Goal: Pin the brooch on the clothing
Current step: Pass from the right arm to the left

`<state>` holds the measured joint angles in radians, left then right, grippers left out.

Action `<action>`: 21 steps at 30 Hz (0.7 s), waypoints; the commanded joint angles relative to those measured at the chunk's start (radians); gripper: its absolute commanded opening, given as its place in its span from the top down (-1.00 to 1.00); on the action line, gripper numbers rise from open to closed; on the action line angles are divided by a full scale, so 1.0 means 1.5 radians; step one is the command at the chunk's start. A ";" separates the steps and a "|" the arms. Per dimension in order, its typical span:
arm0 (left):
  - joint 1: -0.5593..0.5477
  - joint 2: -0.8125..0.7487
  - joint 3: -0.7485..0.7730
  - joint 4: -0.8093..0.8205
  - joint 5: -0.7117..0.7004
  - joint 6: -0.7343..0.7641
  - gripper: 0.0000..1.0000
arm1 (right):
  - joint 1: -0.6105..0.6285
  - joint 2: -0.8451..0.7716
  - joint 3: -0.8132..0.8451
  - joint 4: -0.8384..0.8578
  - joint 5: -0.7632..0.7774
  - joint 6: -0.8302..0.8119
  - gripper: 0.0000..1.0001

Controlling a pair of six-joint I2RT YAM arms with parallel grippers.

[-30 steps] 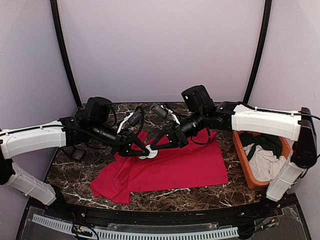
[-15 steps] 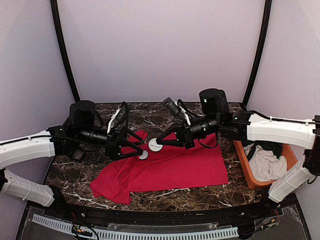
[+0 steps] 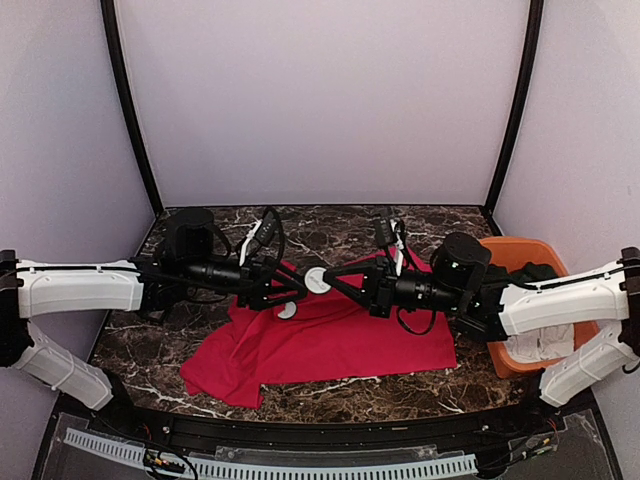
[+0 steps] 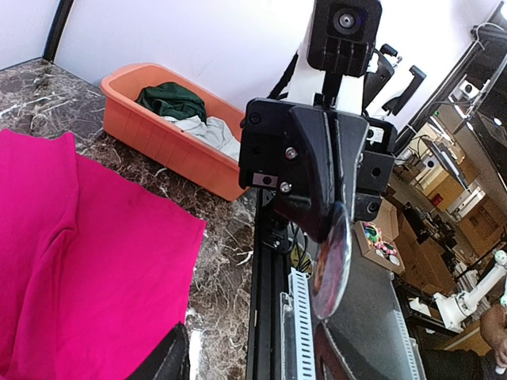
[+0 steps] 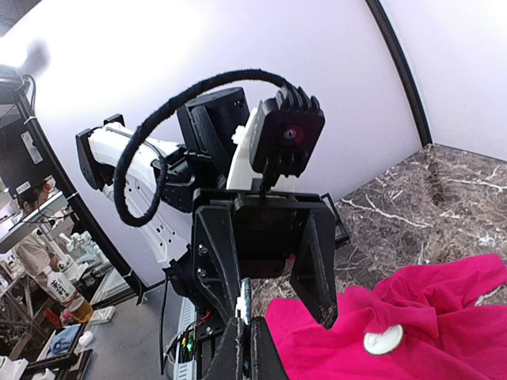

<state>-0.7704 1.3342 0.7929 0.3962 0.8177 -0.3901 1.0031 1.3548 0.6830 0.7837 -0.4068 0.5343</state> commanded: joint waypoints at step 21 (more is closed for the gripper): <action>0.002 0.013 0.021 0.116 0.080 -0.063 0.40 | 0.020 0.036 -0.002 0.091 0.064 0.013 1.00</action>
<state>-0.7704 1.3491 0.7982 0.5404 0.9089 -0.4755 1.0225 1.3926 0.6682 0.8940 -0.3134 0.5411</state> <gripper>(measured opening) 0.323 0.008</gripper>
